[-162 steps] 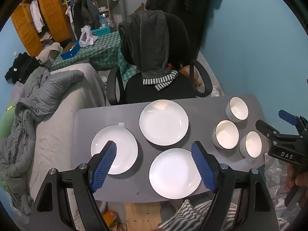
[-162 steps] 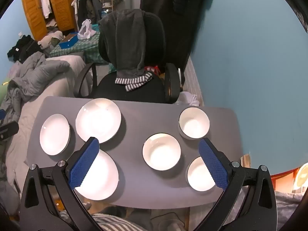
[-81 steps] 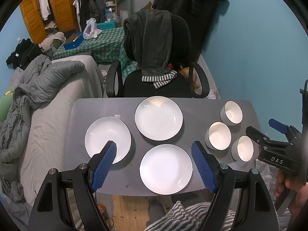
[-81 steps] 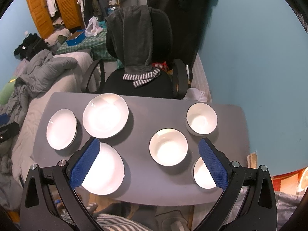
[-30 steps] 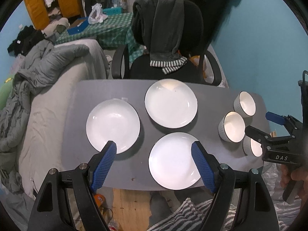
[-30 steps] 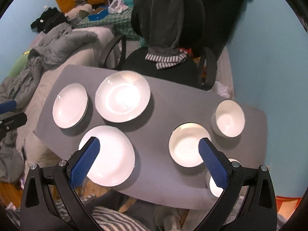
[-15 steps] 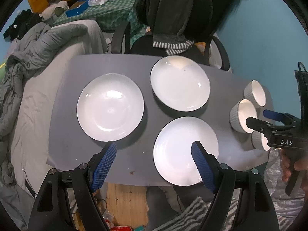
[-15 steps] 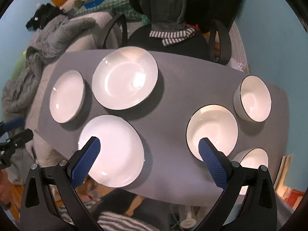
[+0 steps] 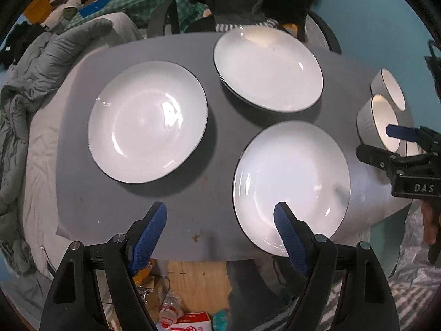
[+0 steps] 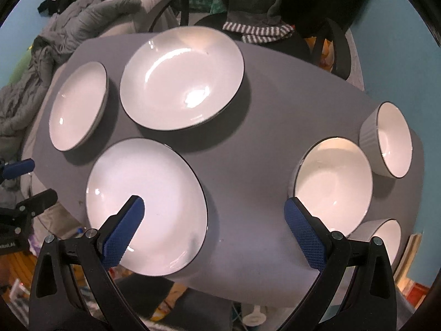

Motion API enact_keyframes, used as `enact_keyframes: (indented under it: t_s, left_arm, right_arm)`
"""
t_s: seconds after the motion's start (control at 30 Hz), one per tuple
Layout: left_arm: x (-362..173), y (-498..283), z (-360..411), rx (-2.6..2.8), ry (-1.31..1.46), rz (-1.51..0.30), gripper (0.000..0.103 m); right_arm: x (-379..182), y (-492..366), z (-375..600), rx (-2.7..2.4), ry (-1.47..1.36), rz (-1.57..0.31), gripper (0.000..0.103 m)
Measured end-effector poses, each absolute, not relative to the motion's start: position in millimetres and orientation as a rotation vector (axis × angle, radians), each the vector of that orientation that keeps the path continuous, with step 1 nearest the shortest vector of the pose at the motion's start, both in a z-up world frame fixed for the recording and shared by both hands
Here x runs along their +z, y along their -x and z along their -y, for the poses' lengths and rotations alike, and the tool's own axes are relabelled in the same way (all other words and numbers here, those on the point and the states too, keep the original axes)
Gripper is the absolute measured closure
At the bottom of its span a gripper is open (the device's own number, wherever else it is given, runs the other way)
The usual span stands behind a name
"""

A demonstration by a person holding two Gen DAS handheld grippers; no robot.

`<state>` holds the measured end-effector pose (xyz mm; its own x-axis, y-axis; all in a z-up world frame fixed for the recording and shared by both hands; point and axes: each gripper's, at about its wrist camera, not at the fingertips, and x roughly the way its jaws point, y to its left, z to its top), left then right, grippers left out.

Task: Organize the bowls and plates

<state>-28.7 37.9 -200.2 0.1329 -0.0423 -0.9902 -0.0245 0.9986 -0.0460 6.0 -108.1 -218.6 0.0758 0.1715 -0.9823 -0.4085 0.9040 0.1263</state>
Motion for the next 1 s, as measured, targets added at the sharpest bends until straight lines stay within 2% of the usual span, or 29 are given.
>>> enact_keyframes:
  t_s: [0.47,0.57,0.63,0.7,0.87,1.0]
  left_arm:
    - [-235.6,33.7,-45.3,-0.028,0.079,-1.472,0.022]
    - [-241.9,33.4,-46.0,-0.034,0.083,-1.484,0.022]
    - [-246.6,33.4,-46.7,-0.039,0.09,-1.494,0.022]
    - [-249.3,34.3,-47.3,-0.049,0.108,-1.499,0.022]
    - [-256.4,35.5,-46.2,-0.074,0.102,-1.507,0.022]
    - [-256.5,32.8,-44.1,-0.092,0.086,-1.509,0.022]
  right_arm:
    - [-252.9,-1.4,110.2,0.423,0.197,-1.484,0.006]
    - [-258.3,-2.3,109.9,0.415,0.189,-1.49,0.013]
    - [-262.1,-3.0,111.3,0.404,0.186,-1.5,0.015]
    - [-266.2,-3.5,113.7,0.389,0.181,-1.51,0.023]
    - [-274.6,-2.3,122.0,0.351,0.154,-1.535,0.03]
    - [-278.8,-3.0,133.2,0.305,0.118,-1.552,0.042]
